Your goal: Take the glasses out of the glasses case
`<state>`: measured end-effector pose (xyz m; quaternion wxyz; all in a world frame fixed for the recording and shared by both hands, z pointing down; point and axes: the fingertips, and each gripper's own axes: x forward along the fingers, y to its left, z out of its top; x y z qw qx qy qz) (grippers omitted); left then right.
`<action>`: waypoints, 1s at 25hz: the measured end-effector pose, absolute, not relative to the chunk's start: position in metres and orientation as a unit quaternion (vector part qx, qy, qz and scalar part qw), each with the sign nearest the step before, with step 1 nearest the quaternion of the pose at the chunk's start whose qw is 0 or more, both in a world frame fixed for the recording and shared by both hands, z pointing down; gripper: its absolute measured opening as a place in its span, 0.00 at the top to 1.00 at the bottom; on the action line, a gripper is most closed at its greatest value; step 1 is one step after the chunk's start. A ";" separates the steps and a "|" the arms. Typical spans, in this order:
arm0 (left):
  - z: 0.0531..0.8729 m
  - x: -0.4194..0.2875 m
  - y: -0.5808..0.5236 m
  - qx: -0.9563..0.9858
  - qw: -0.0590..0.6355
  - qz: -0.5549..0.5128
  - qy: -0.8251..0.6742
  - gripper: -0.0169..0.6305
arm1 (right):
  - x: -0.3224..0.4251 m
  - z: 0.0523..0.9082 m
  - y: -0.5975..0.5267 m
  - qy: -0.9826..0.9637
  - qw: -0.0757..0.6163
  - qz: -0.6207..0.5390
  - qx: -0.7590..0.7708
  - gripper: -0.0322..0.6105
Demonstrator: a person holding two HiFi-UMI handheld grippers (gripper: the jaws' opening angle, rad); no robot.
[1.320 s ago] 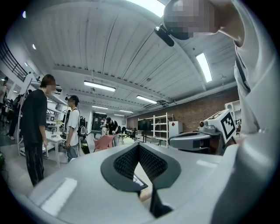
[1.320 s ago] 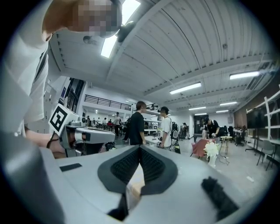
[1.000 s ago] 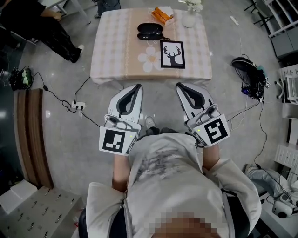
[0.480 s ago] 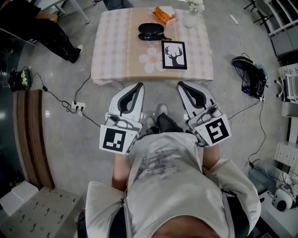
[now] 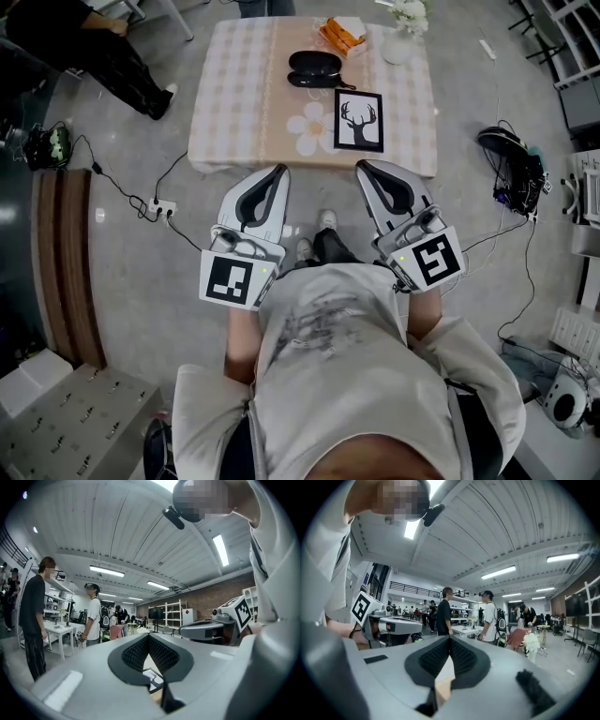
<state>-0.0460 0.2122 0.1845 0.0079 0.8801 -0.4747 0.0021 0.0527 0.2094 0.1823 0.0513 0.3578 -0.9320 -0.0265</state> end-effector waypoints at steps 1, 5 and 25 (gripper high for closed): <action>0.185 -0.045 0.209 0.879 0.007 0.003 -0.476 0.96 | 0.054 0.182 0.205 -0.933 0.051 -0.026 0.356 0.92; 0.184 -0.041 0.194 0.876 0.006 0.005 -0.482 0.96 | 0.058 0.182 0.189 -0.936 0.047 -0.026 0.349 0.92; 0.184 -0.010 0.123 0.866 0.007 0.022 -0.500 0.96 | 0.084 0.185 0.113 -0.946 0.041 -0.019 0.321 0.92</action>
